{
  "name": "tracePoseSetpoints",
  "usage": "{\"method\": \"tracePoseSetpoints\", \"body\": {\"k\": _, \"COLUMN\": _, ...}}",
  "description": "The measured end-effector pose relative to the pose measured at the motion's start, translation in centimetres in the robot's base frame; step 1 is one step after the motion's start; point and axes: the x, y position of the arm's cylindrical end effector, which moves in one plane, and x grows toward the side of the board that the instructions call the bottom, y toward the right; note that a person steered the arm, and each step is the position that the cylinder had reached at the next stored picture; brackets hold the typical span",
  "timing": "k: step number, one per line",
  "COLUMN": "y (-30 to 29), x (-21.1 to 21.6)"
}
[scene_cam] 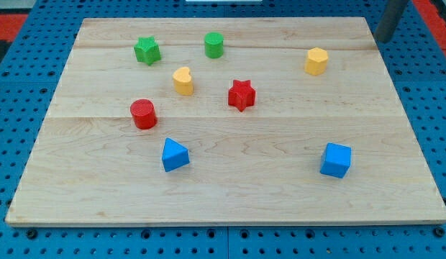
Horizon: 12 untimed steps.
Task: Place the blue cube towards the bottom of the yellow hexagon
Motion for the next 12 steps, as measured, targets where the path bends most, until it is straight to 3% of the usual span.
{"method": "tracePoseSetpoints", "body": {"k": 2, "y": -4.1, "x": 8.4}}
{"method": "tracePoseSetpoints", "body": {"k": 4, "y": -7.1, "x": 8.5}}
{"method": "tracePoseSetpoints", "body": {"k": 5, "y": -4.5, "x": 13.1}}
{"method": "tracePoseSetpoints", "body": {"k": 8, "y": -2.5, "x": 34.7}}
{"method": "tracePoseSetpoints", "body": {"k": 10, "y": -12.5, "x": 34.8}}
{"method": "tracePoseSetpoints", "body": {"k": 12, "y": -14.9, "x": 29.0}}
